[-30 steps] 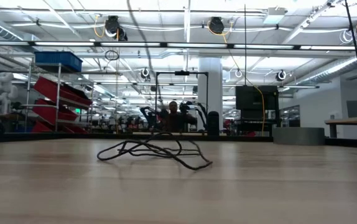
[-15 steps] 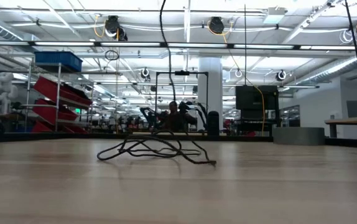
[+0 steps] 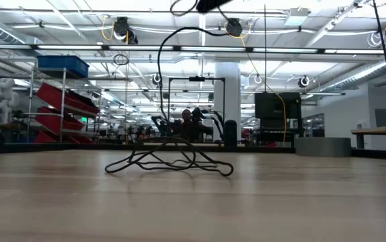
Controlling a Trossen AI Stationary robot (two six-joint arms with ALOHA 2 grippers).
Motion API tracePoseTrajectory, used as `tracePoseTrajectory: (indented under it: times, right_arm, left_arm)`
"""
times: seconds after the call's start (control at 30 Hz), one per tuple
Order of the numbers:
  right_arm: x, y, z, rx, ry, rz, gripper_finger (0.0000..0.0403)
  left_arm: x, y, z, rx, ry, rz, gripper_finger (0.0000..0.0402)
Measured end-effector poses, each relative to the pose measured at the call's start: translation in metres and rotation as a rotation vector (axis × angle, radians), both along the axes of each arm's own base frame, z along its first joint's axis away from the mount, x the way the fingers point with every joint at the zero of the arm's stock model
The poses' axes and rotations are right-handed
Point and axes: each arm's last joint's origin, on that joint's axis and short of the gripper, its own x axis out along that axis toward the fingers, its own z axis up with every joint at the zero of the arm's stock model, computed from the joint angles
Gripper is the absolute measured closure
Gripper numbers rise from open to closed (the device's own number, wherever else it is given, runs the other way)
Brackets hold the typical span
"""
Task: Coil cords
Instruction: Uncoil the black wire from the spool
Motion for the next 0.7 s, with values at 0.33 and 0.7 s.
tracePoseTrajectory:
  times: [0.33,0.7]
  right_arm:
    - [0.001,-0.006,-0.007,0.213,0.116,0.069,0.0403]
    - [-0.007,0.002,-0.01,0.265,0.2,0.117,0.0372]
  left_arm:
    - [0.0,0.0,0.0,0.0,0.0,0.0,0.0401]
    - [0.0,0.0,0.0,-0.001,0.0,0.0,0.0401]
